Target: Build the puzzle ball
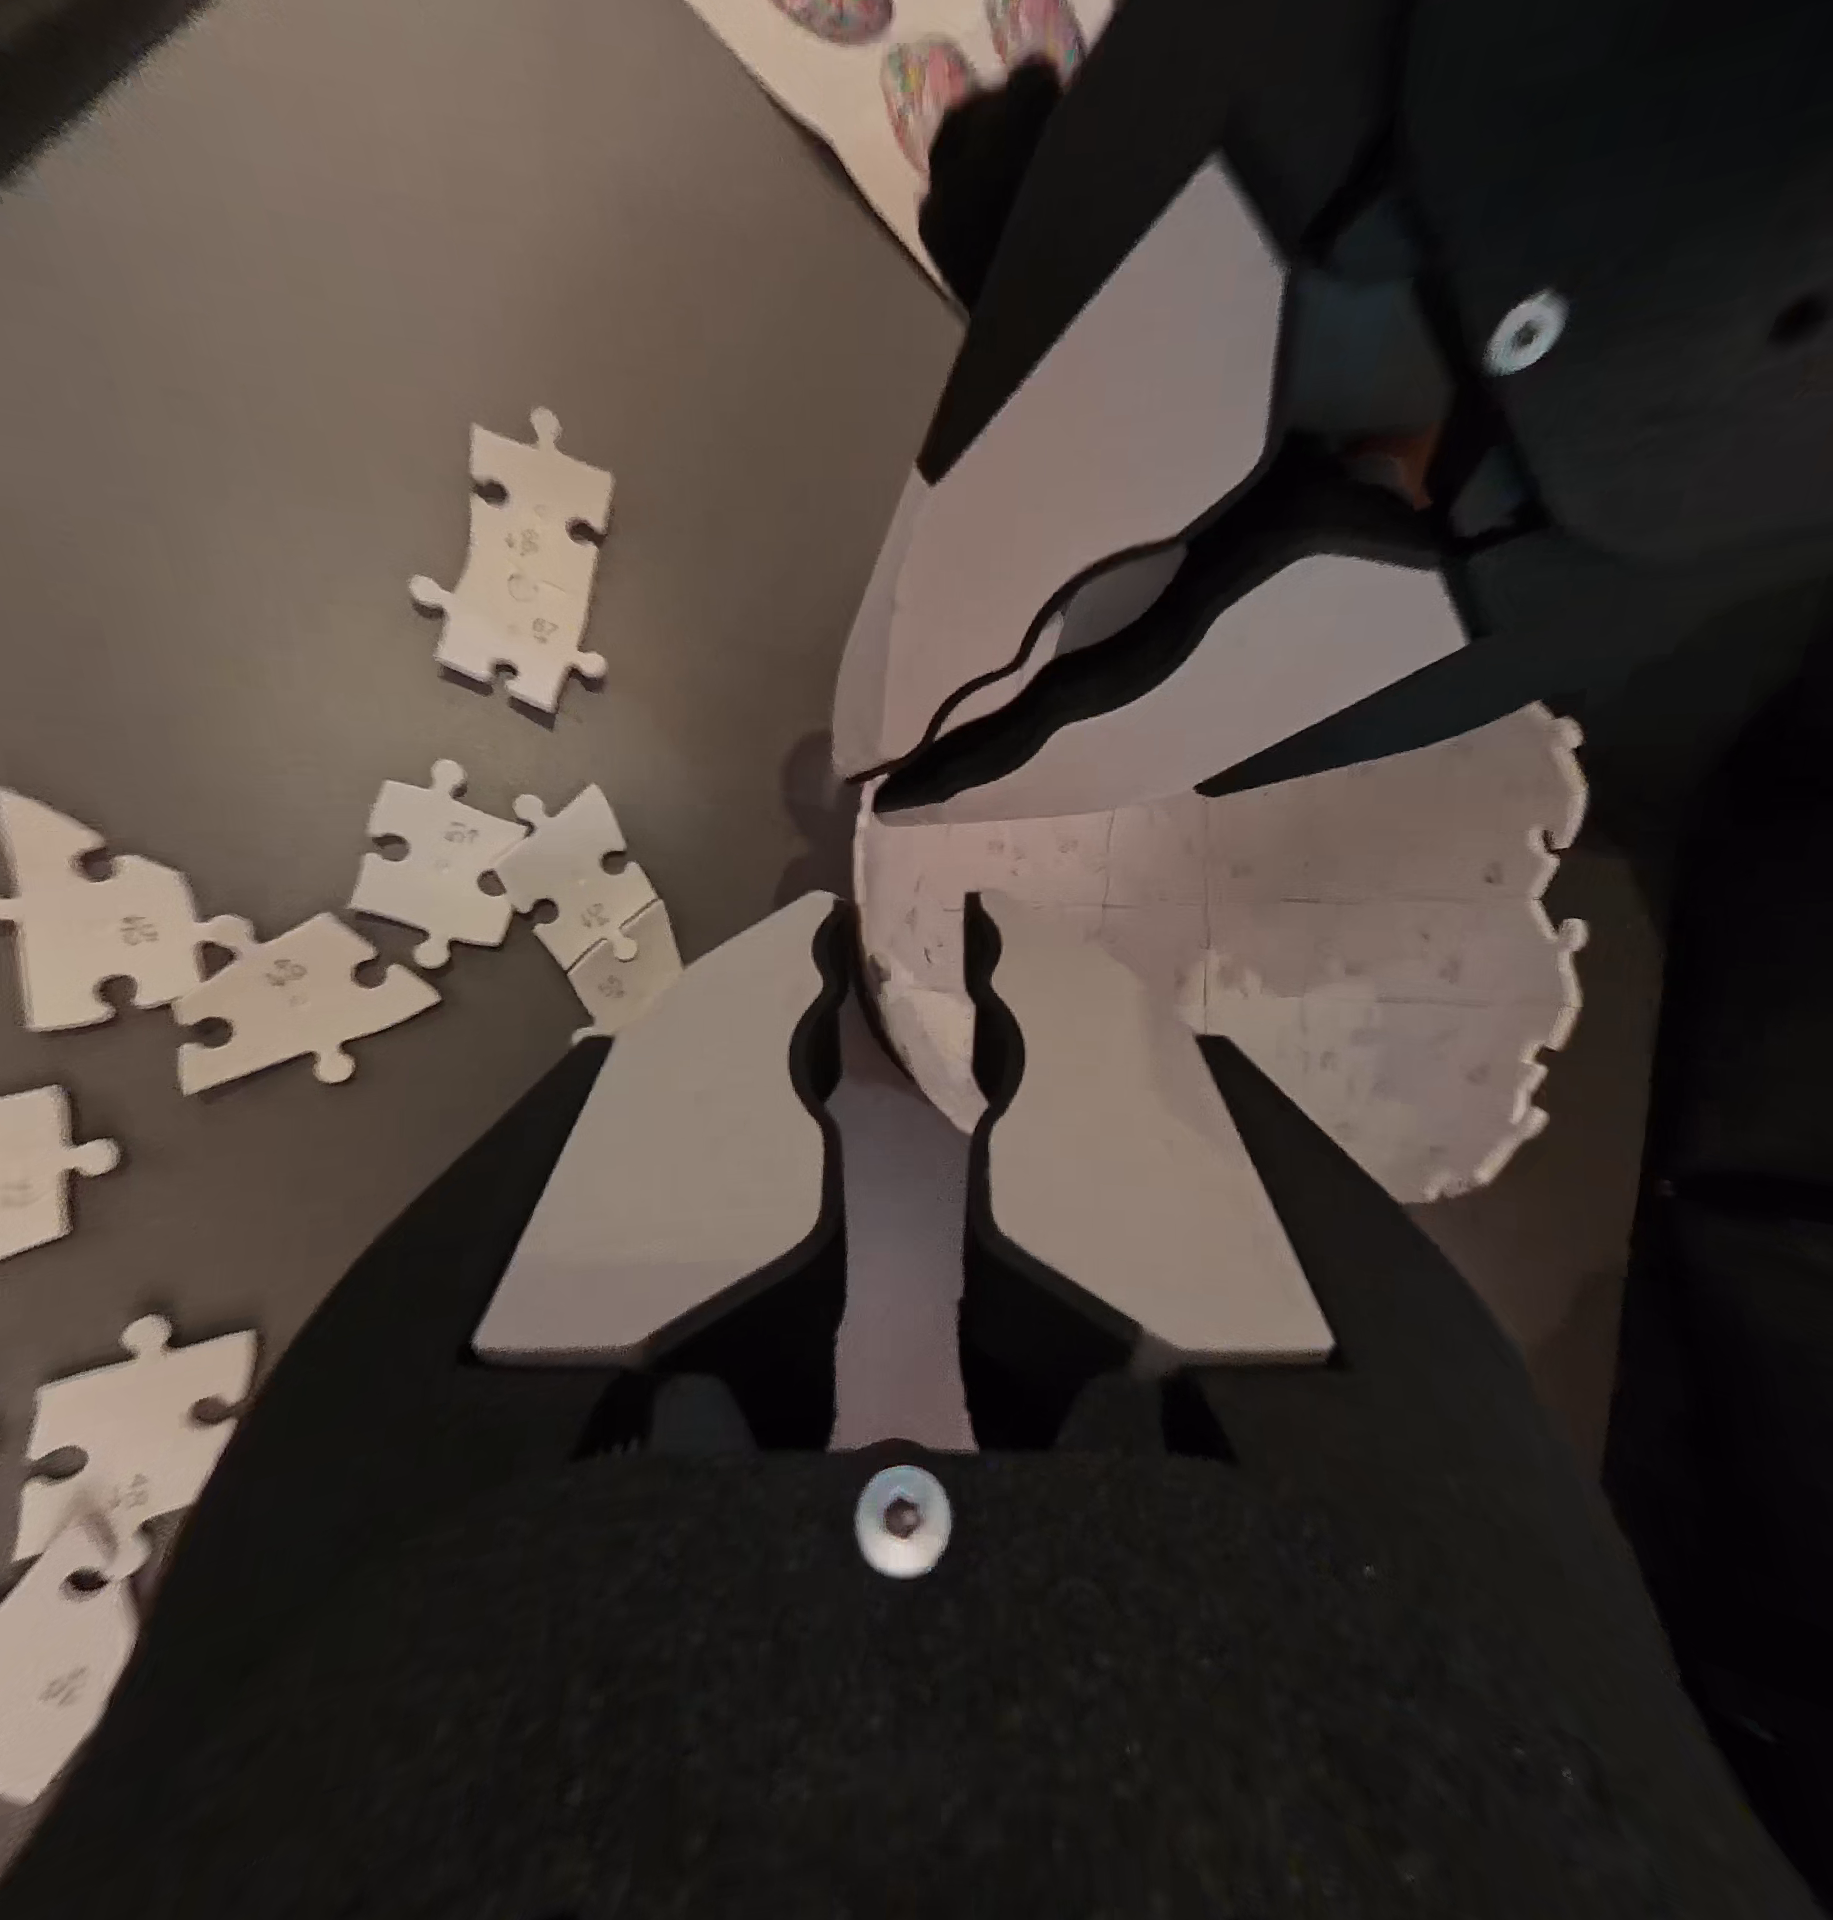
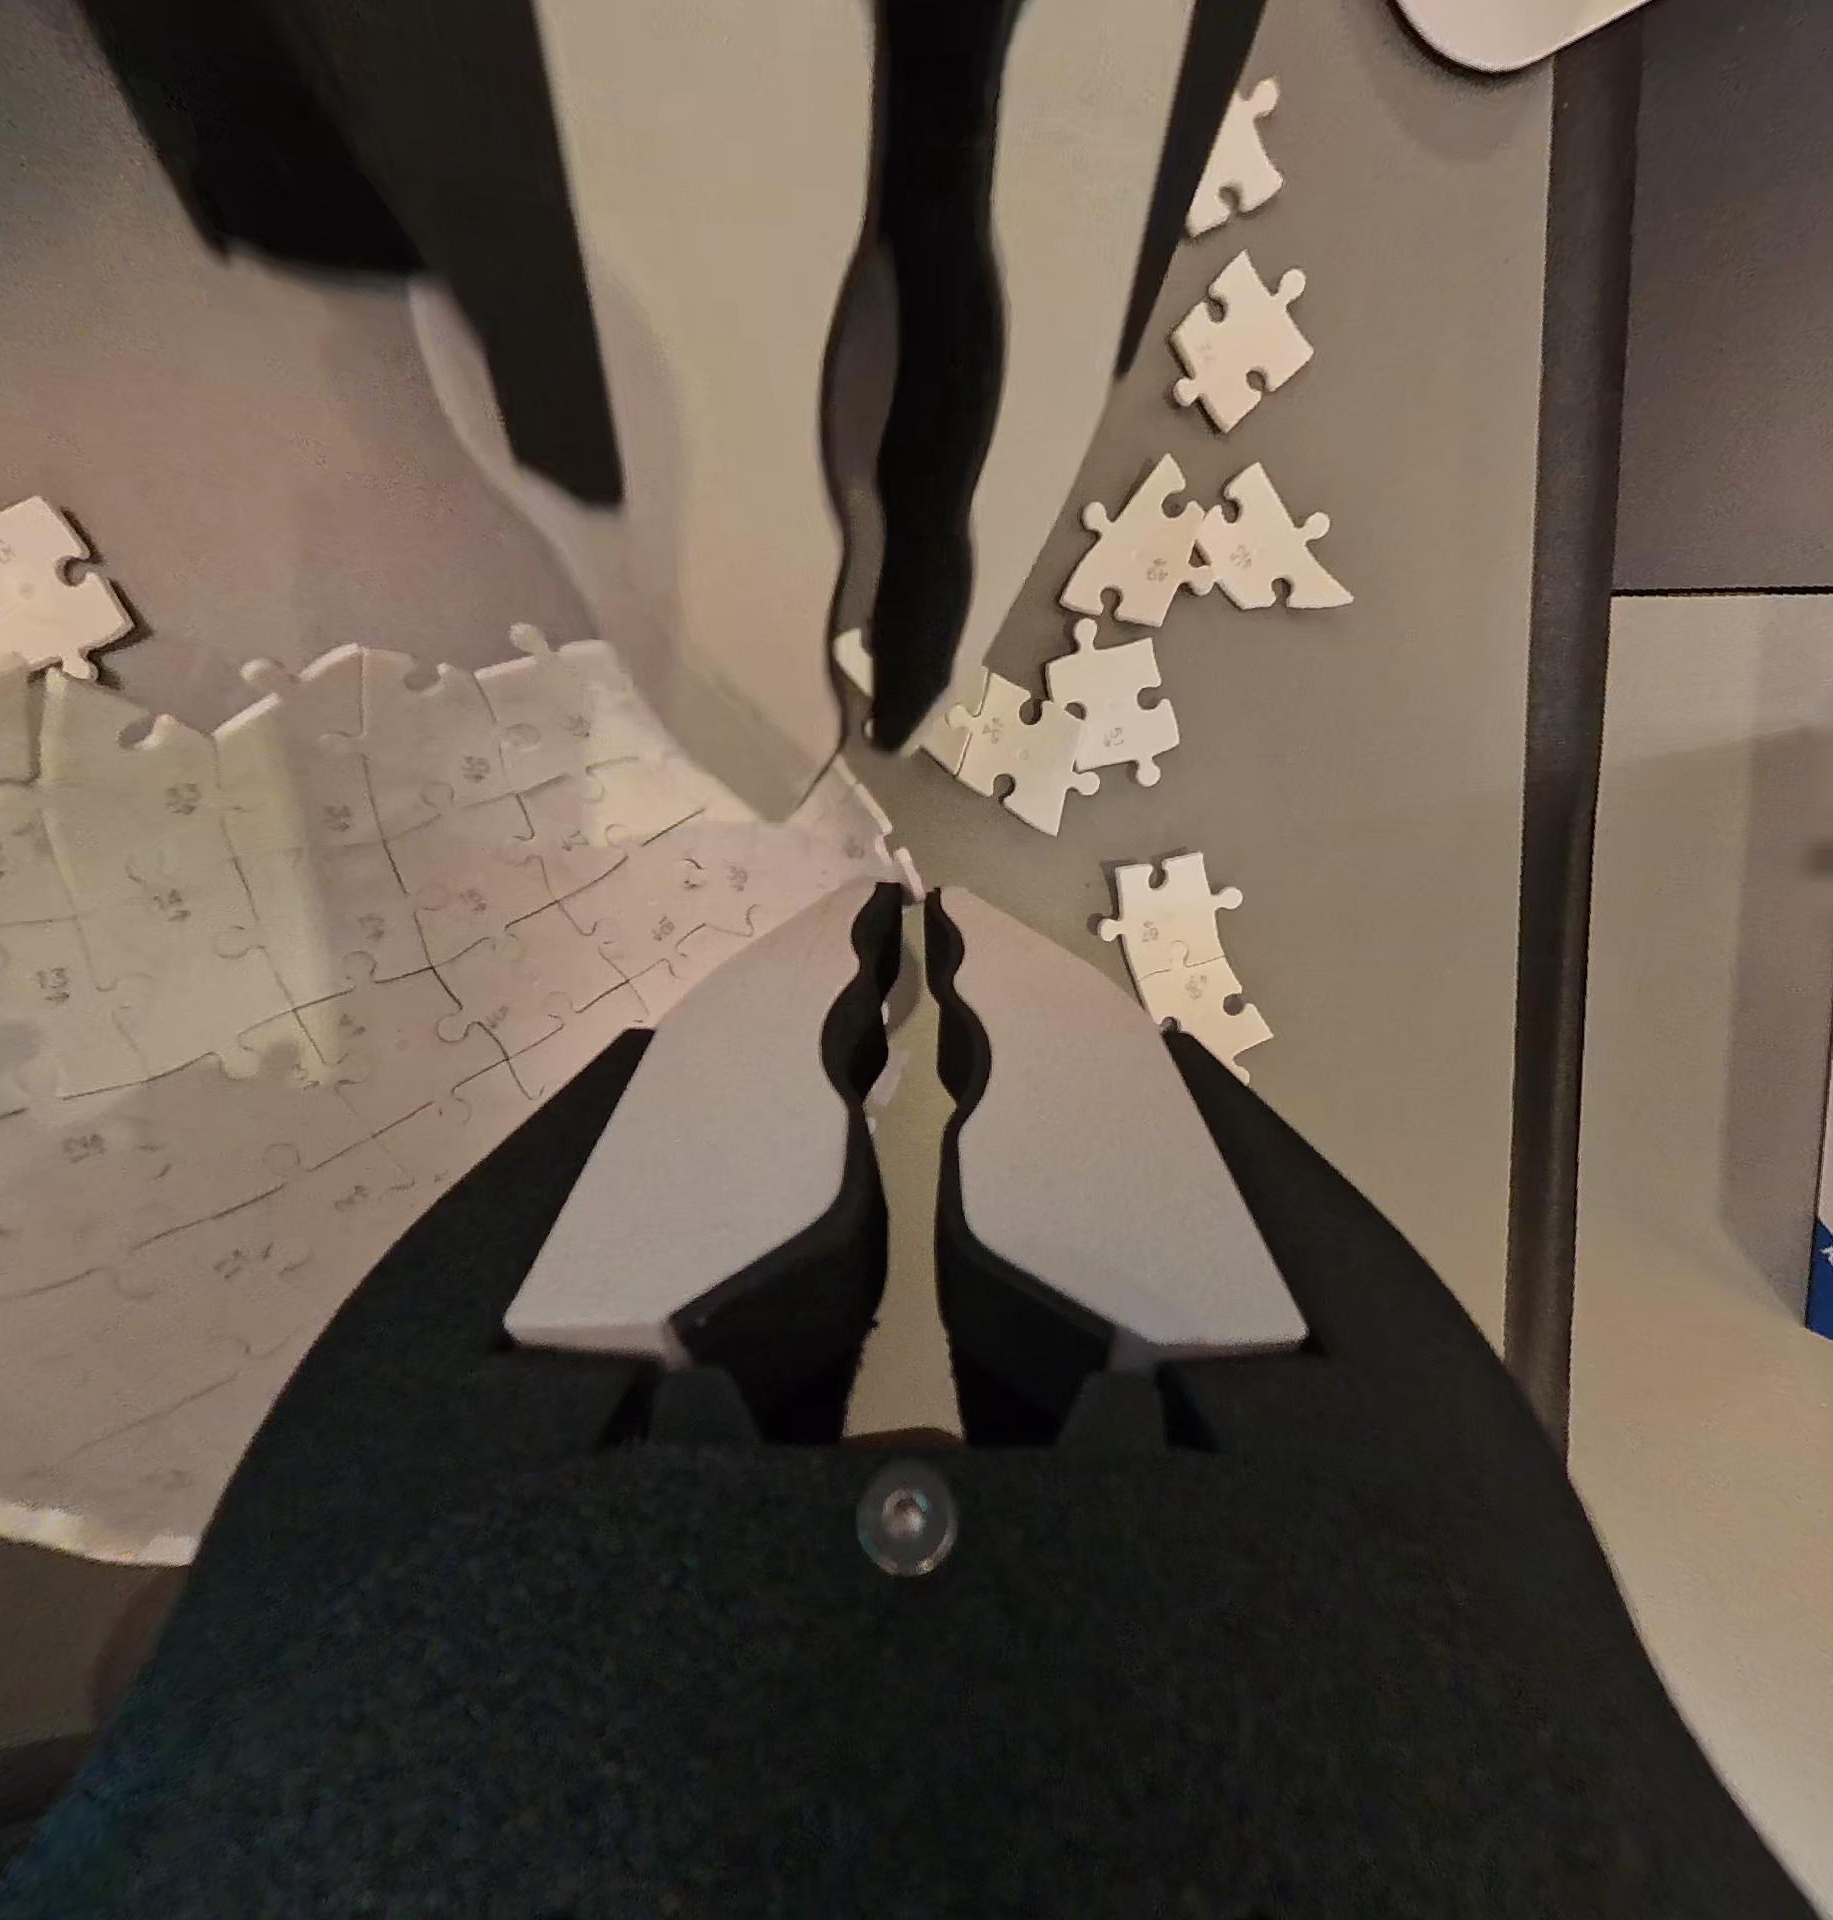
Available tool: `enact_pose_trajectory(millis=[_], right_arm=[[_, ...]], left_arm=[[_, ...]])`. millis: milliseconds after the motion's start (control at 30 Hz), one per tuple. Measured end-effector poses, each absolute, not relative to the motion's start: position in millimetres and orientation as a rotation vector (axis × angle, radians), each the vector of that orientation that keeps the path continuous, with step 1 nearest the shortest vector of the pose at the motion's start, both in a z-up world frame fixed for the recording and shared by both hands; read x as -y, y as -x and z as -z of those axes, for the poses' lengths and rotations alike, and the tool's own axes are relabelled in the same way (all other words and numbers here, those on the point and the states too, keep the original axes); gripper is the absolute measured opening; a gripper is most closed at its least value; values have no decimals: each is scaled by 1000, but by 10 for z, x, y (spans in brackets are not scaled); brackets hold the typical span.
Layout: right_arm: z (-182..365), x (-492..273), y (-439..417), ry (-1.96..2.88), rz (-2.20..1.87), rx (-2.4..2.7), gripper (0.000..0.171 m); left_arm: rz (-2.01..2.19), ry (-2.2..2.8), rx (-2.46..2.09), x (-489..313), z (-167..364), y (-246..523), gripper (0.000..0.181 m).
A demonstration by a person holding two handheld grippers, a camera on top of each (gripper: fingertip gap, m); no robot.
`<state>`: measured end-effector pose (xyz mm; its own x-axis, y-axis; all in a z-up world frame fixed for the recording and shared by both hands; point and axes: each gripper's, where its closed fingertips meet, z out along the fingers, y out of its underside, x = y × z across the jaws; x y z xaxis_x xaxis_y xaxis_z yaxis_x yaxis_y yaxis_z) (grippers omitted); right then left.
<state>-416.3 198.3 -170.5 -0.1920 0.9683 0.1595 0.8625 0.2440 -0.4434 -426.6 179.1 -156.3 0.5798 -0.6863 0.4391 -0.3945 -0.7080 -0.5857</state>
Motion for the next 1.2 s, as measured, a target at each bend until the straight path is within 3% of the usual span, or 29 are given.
enact_pose_trajectory(millis=[200,667,767,867,1200], right_arm=[[1704,-1983,4168,1661,-341,2122,4],[1587,-1965,4121,1596,-393,2150,8],[1459,-1966,4121,1538,-435,2165,0],[1400,-1702,4067,1384,-546,2372,0],[1744,-1405,4046,1034,-477,2859,0]], left_arm=[[971,2401,-779,-1818,1484,4501,20],[871,2380,-811,-2029,2025,4448,11],[867,2325,-847,-2051,2040,4386,7],[889,2301,-902,-2041,2079,4298,0],[946,2248,-963,-2031,2076,4190,0]])
